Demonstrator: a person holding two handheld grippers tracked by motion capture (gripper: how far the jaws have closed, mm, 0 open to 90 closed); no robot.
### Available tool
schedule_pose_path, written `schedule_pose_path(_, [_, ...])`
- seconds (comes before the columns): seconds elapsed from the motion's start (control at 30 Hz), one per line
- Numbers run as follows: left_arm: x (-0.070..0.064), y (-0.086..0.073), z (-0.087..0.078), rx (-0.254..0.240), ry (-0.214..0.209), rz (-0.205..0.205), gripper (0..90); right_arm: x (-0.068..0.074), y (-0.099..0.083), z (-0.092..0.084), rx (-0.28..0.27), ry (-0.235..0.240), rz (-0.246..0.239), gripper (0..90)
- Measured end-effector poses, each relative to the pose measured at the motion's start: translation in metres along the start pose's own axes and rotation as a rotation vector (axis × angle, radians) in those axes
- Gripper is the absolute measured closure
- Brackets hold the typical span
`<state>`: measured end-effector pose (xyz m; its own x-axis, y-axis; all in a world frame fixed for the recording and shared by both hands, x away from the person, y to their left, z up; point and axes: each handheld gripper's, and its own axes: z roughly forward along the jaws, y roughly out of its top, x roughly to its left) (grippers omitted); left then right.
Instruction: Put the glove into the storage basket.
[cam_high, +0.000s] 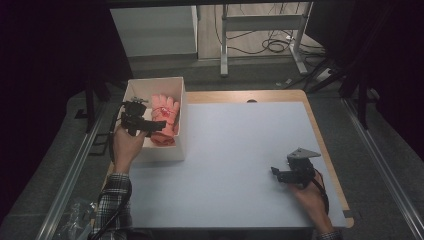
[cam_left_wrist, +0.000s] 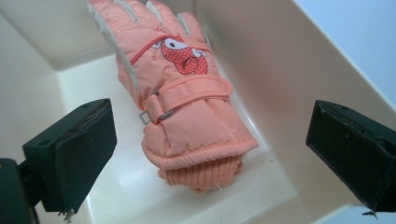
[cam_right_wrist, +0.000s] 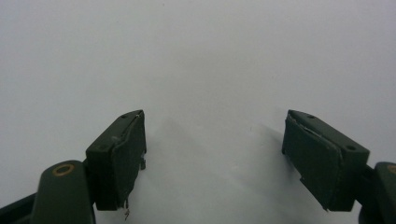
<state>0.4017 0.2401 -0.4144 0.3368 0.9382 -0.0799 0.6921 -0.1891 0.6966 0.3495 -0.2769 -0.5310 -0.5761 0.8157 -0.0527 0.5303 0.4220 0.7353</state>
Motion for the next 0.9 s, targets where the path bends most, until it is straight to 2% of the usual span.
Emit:
schedule_pose_path(0.2, [-0.010,0.000,-0.010,-0.024,-0.033,0.022,2.1,0.000,0.000,0.000,0.000,0.000,0.000,21.8])
schedule_pose_path(0.43, [-0.028,0.004,-0.014,-0.035,-0.074,0.060,2.1,0.000,0.000,0.000,0.002,-0.001,-0.001,21.8])
schedule_pose_path(0.7, [-0.059,0.008,-0.011,-0.039,-0.125,0.132,2.1,0.000,0.000,0.000,0.002,-0.001,-0.001,21.8])
schedule_pose_path(0.83, [-0.077,0.008,-0.006,-0.043,-0.154,0.173,2.1,0.000,0.000,0.000,0.001,0.000,-0.002,21.8])
schedule_pose_path(0.87, [-0.087,0.007,-0.003,-0.045,-0.174,0.193,2.1,0.000,0.000,0.000,0.001,-0.001,-0.002,21.8])
schedule_pose_path(0.9, [-0.087,0.007,-0.003,-0.045,-0.174,0.193,2.1,0.000,0.000,0.000,0.001,-0.001,-0.002,21.8])
